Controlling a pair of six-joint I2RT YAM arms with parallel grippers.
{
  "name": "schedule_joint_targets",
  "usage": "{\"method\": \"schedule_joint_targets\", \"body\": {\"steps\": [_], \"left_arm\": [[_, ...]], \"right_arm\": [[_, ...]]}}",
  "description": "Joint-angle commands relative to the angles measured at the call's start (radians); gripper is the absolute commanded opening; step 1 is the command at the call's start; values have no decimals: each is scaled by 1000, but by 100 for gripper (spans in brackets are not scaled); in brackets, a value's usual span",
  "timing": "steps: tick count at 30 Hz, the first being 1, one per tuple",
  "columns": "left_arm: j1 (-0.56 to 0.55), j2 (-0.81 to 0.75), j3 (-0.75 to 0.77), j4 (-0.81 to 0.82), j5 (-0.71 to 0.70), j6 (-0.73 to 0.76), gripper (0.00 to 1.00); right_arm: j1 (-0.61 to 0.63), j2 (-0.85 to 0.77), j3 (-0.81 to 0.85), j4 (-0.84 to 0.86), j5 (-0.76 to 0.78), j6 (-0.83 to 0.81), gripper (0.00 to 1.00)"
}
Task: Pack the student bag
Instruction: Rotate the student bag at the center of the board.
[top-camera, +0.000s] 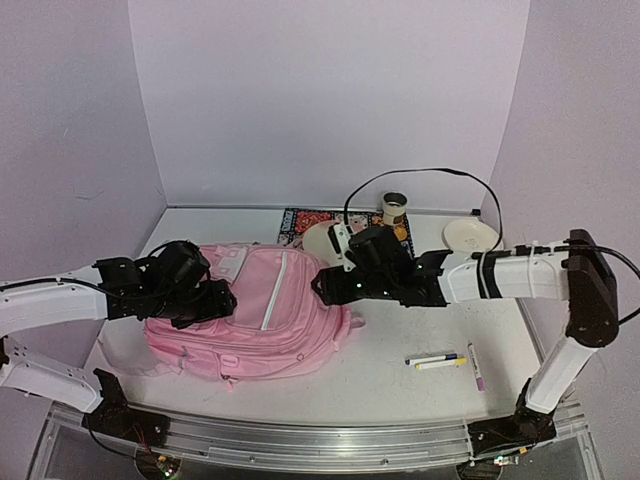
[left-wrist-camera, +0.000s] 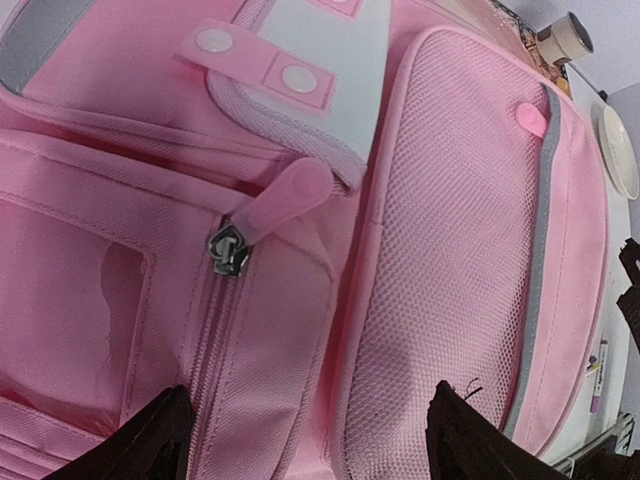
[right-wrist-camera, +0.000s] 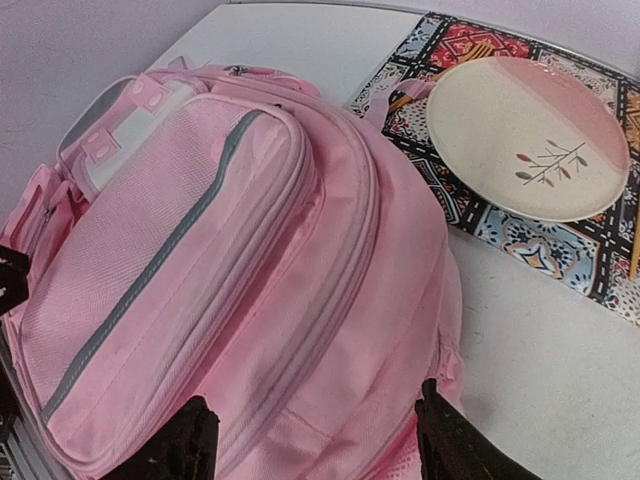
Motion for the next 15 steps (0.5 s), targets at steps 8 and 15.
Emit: {"method": "schedule_joint_targets", "body": {"steps": [8,15], "left_arm": [[0,-34,-62,-44,-111,-90,81],[5,-13,-62,-42,-196,-102,80]], "right_arm": [[-32,181,159,-44,-165,35,49],[17,143,79,-1,-281,79,1]]}}
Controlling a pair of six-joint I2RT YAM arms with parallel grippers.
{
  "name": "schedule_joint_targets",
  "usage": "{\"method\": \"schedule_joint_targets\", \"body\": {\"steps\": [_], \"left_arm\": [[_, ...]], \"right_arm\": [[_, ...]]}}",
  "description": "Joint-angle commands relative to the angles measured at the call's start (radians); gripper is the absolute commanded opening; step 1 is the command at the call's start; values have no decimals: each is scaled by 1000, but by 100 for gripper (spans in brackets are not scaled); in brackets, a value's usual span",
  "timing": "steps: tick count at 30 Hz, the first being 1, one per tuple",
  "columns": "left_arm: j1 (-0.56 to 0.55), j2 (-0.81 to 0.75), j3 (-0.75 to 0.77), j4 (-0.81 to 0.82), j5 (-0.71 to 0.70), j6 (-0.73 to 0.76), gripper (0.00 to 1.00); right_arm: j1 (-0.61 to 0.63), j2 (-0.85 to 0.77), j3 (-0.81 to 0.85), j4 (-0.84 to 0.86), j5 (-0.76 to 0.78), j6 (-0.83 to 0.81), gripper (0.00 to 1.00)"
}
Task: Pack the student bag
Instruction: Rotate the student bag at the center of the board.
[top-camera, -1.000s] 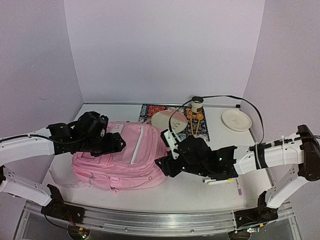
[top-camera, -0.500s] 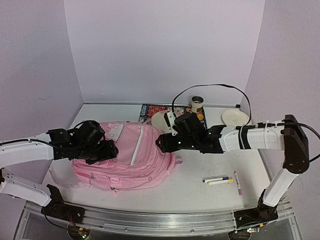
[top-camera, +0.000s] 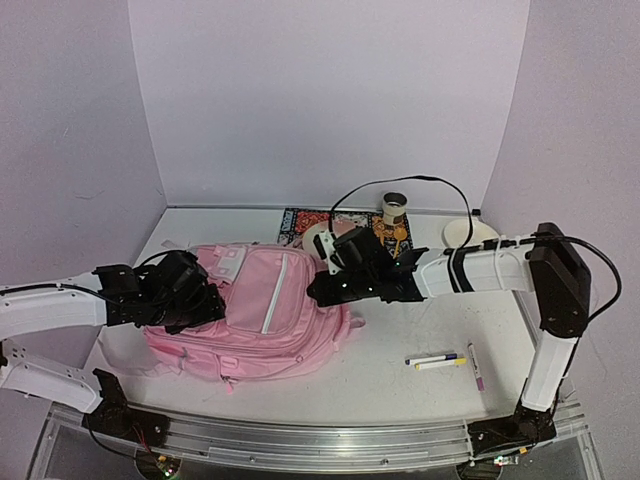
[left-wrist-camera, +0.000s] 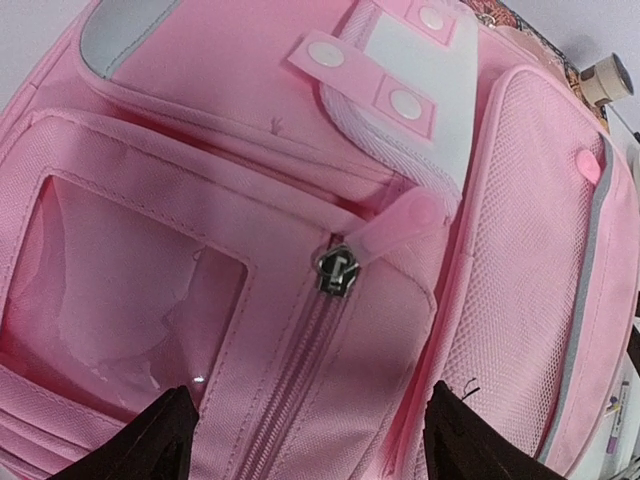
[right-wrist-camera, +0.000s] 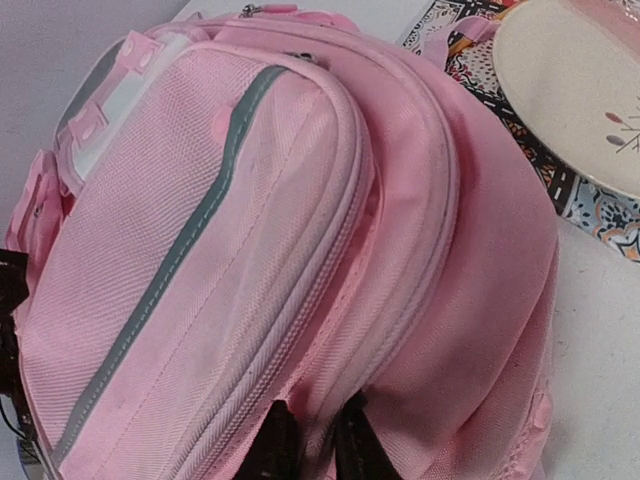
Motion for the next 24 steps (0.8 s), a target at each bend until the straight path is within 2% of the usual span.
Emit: {"method": "schedule_joint_targets", "body": {"steps": [1,6,15,21,24], "left_arm": [[6,17,-4,-26,-117,-29,80],[50,69,6,20,-163,8,81],[198,183,88,180,-85,188,78],[225,300,163,302,0,287,76],[233,342,210,331,14,330,75]], "right_arm": [[68,-47,-55,9,-100,22,0],[185,-88,-93,38,-86,70,0],[395,-9,-33,94,-65,109,0],[459,93,97,106,-110,56,1],[460,119,139,98,-136,29,6]]}}
